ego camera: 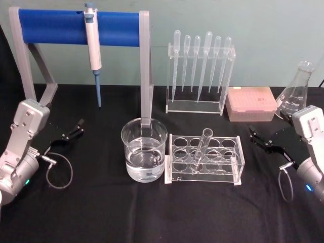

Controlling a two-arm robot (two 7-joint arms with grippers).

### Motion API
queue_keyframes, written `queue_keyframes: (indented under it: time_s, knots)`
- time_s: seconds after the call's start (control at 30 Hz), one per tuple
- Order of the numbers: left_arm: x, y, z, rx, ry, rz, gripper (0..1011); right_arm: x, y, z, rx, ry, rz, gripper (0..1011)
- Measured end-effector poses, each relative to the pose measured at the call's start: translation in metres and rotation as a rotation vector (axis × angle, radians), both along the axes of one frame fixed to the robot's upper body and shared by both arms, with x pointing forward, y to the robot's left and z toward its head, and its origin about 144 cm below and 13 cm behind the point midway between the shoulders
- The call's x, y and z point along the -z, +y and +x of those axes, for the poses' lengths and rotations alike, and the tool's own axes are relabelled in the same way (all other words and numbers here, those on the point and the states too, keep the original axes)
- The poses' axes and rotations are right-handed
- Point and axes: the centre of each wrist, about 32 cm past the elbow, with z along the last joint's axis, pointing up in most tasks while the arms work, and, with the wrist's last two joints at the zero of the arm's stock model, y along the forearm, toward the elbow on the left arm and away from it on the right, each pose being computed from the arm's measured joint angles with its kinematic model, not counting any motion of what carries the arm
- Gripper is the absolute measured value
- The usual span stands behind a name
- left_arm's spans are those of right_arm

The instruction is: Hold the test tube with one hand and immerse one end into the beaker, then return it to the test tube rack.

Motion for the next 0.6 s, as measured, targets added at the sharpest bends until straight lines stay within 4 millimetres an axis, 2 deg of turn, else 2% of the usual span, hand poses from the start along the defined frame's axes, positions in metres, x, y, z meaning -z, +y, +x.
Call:
queue_keyframes:
  time_s: [0.43,0.6]
  knots:
    - [0.0,0.0,0.0,0.0,0.0,0.0,1000,0.0,0.0,0.0,0.0,0.0,0.0,1002]
    - [0.0,0.0,0.0,0.0,0.0,0.0,1000,-0.0088,0.0012,-0.0004,-0.018,-0.028,0.003,1002]
